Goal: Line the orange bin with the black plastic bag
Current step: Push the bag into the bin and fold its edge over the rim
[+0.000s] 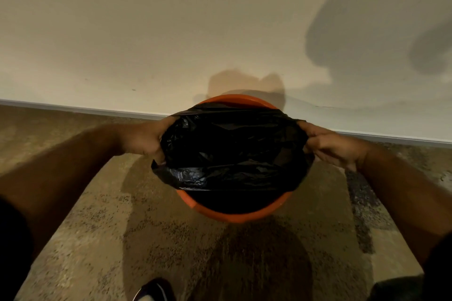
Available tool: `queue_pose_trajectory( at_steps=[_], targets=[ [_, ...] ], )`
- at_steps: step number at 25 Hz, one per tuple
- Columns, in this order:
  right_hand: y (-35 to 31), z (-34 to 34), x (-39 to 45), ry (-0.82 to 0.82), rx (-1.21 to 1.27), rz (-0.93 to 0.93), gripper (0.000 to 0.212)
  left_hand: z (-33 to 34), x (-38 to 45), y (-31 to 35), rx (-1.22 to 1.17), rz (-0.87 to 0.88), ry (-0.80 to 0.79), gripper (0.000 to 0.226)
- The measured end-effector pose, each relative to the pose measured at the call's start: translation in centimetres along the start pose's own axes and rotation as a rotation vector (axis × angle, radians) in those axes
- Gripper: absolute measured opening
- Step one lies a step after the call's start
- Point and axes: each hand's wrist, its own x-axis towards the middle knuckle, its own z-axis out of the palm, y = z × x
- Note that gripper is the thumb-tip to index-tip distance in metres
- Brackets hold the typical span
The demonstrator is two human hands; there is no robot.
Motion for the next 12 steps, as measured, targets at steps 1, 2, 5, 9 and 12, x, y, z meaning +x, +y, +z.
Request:
queue_pose_trajectory(
  at_steps=[1, 2, 5, 9, 12],
  targets=[
    [-0.2, 0.4, 0.3, 0.093, 0.027, 0.007, 0.054, -0.2, 0.0, -0.2, -0.077, 0.000, -0.022, 0.116],
    [-0.5, 0.9, 0.6, 0.215, 0.011, 0.024, 0.035, -0.3, 0.1, -0.5, -0.184, 0.007, -0.043, 0.105],
    [-1.0, 2.1, 2.0, 0.591, -0.086, 0.013, 0.037, 0.1, 1.1, -0.6, -0.506, 0.040, 0.059, 0.056],
    [-1.5, 3.3, 3.6, 0.743, 0.009, -0.105, 0.028, 1.3, 4.1, 0.2, -0.529, 0.002, 0.525, 0.037],
    [-1.9, 3.3, 4.4, 0.766, -0.092, -0.129, 0.021, 1.5, 5.7, 0.9, -0.499, 0.095, 0.575, 0.015]
  ],
)
